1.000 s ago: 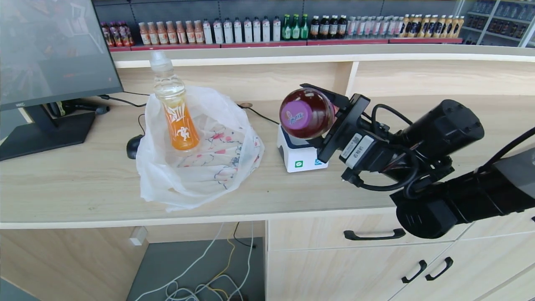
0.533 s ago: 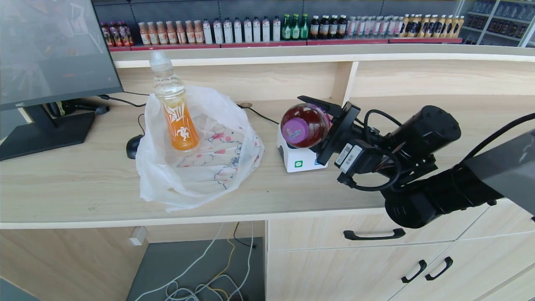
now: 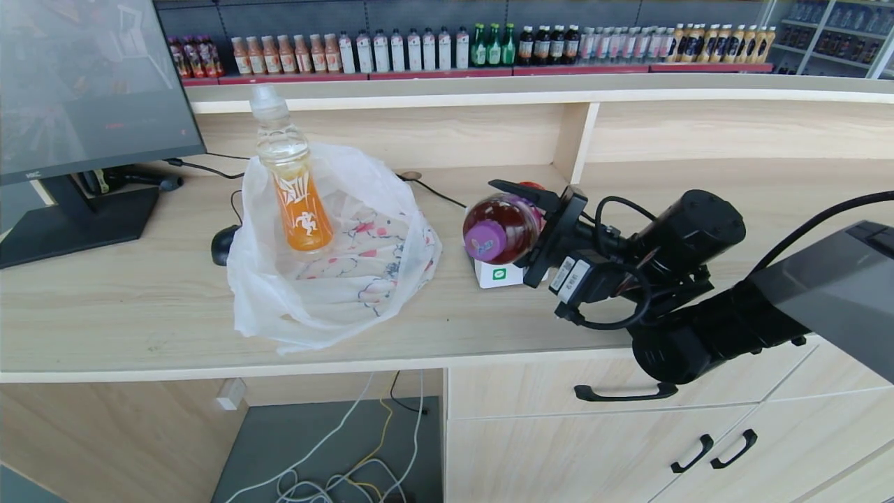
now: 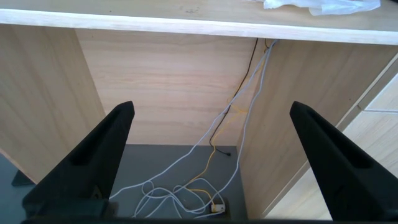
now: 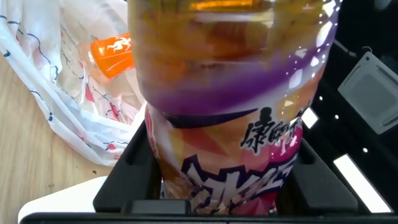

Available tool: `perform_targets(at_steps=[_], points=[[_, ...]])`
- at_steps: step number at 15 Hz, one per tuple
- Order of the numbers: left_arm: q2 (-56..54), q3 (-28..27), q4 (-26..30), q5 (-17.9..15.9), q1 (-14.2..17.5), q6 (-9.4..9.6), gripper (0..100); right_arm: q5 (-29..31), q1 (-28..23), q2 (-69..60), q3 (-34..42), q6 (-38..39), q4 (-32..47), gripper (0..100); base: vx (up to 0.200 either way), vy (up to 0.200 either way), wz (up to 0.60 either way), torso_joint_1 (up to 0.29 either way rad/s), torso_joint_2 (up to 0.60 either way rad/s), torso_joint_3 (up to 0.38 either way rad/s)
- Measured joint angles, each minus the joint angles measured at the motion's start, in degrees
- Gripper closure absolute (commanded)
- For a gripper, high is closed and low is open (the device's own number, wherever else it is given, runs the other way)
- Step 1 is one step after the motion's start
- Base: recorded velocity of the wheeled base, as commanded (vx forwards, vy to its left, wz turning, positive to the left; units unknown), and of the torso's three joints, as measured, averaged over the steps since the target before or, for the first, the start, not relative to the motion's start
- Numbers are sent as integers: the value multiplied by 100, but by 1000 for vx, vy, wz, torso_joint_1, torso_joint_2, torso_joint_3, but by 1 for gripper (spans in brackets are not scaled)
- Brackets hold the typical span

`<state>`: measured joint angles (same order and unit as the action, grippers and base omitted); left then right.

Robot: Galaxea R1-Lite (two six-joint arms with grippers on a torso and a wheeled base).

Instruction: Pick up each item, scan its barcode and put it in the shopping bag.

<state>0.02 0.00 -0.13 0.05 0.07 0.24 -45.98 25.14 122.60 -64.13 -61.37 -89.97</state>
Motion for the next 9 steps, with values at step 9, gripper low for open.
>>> perform_targets(at_steps=[9], points=[[0, 0, -2, 0, 0, 0, 0, -60, -11, 144, -146, -22, -2, 100, 0, 0, 0, 0, 0, 0]])
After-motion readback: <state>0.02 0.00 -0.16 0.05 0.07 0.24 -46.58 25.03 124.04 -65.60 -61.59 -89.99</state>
